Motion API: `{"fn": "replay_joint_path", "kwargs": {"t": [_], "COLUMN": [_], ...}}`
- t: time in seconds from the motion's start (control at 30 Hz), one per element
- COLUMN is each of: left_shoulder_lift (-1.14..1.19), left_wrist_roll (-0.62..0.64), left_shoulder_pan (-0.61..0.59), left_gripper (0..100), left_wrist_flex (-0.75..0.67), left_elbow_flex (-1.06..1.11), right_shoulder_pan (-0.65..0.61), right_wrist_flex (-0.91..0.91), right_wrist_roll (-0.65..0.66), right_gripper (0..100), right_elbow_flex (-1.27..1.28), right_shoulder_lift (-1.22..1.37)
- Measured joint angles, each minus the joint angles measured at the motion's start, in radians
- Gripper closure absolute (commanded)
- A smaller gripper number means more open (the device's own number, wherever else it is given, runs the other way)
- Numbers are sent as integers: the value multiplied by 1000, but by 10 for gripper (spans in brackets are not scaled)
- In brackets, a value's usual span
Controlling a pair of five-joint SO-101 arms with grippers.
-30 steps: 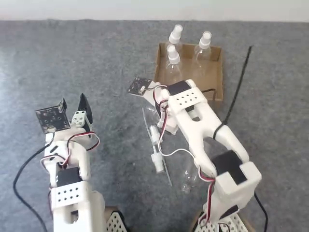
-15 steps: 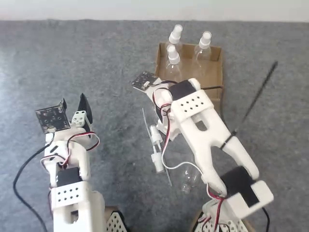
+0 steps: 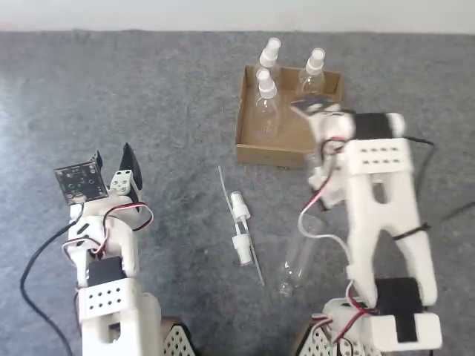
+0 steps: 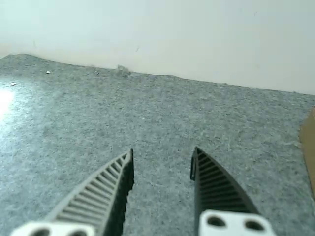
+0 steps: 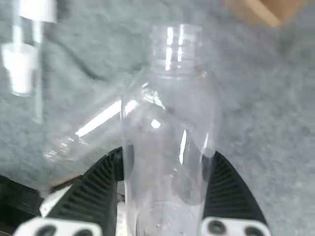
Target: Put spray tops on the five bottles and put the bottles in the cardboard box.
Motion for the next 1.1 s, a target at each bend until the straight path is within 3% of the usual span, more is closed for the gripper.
{"fn": "replay_joint_path", "kwargs": {"t": [0.43,0.63,0.9,1.1], "left_shoulder_lift": [0,0,0,0], "left_wrist_roll": [0,0,0,0], "left_shoulder_pan": [0,0,0,0], "left_gripper": [826,826,826,826], "left_wrist_flex": [0,0,0,0], "left_elbow_flex": [0,0,0,0], "right_shoulder_pan": [436,608,687,690], "right_wrist_flex": [-6,-133,-288,-373], "right_wrist_roll": [315,410,526,569], "right_gripper": [879,879,870,764], "right_elbow_flex": [114,232,430,528], "right_shoulder_lift": [0,-2,-2,-2]}}
